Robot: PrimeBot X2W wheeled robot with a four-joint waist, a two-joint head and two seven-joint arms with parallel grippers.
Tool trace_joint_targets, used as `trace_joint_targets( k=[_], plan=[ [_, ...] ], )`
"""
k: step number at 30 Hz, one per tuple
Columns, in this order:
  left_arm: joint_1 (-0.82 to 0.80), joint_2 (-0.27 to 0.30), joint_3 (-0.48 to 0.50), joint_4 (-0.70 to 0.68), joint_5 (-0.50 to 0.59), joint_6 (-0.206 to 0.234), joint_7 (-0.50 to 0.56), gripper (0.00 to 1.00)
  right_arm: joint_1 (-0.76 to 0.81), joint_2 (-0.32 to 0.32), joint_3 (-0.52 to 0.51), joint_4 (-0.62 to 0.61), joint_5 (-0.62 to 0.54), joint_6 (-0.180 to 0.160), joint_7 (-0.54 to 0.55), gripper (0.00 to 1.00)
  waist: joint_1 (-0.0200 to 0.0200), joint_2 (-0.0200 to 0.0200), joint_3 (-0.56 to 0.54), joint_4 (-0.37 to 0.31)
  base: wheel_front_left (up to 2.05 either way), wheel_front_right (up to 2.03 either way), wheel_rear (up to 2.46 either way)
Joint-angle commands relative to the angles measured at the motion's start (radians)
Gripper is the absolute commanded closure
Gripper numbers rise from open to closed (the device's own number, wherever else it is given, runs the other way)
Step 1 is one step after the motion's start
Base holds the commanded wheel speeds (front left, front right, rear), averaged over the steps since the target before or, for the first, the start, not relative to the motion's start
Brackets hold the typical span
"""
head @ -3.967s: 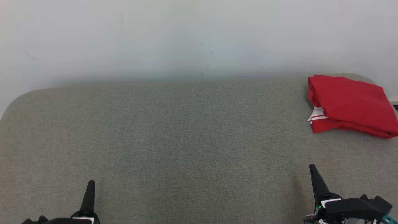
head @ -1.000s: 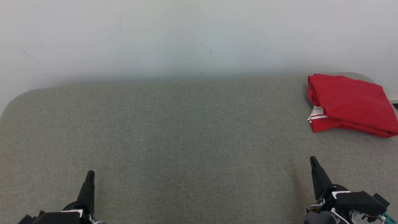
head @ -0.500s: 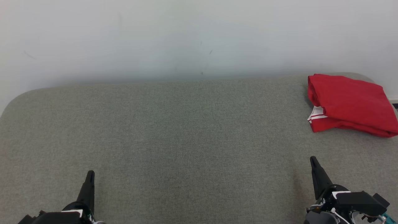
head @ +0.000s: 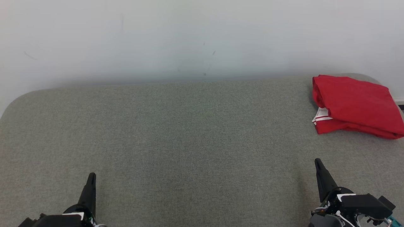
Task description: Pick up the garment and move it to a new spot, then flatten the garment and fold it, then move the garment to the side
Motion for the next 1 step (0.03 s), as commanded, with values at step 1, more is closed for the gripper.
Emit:
trace_joint_targets(
  k=[1],
  plan=[
    [-0.009,0.003,0.003,0.001,-0.005,-0.001,0.002,1.00,-0.008,0.003,-0.002,0.001,-0.004,-0.002,0.004,1.00,0.0000,0.0000,0.000,0.000,0.00,0.00,0.00]
  ],
)
